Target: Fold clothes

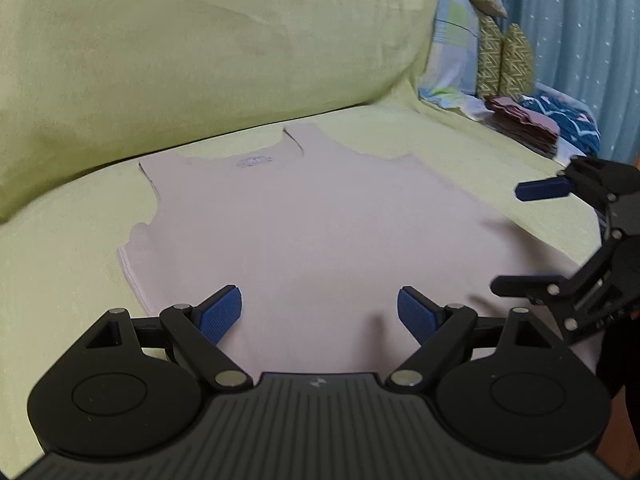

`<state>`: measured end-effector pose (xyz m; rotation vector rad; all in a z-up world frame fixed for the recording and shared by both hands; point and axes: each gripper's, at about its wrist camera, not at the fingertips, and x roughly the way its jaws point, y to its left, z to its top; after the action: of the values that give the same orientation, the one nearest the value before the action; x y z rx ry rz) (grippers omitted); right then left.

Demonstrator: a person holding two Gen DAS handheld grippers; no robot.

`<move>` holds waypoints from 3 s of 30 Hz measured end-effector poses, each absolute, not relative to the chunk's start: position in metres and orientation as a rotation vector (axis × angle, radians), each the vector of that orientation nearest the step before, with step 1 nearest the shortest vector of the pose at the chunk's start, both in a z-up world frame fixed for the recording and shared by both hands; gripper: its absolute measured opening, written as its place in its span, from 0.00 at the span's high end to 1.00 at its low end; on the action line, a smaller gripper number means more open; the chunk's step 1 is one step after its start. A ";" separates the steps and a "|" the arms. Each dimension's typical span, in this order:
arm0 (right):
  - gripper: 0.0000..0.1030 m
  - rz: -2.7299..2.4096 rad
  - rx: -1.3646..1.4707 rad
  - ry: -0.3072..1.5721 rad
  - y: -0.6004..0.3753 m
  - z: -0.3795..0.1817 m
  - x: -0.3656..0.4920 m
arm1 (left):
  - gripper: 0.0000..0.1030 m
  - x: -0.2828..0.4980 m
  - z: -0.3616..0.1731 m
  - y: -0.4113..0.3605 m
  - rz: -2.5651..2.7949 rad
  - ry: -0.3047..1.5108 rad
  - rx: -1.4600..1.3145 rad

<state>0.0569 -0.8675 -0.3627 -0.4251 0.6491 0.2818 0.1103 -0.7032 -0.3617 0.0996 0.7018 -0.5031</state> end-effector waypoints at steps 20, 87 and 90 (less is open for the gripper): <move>0.04 0.263 -0.320 0.642 -0.870 -0.388 0.112 | 0.16 0.175 -0.368 -0.624 -0.366 0.591 -0.173; 0.02 0.042 -0.326 0.664 -0.926 -0.381 0.233 | 0.20 0.199 -0.394 -0.639 -0.374 0.585 -0.189; 0.02 0.009 -0.361 0.670 -0.934 -0.387 0.241 | 0.20 0.200 -0.397 -0.641 -0.370 0.608 -0.164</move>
<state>0.2405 -0.9336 -0.3867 -0.3605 0.6696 0.0093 0.1997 -0.6410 -0.3974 -0.1641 0.6077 -0.3696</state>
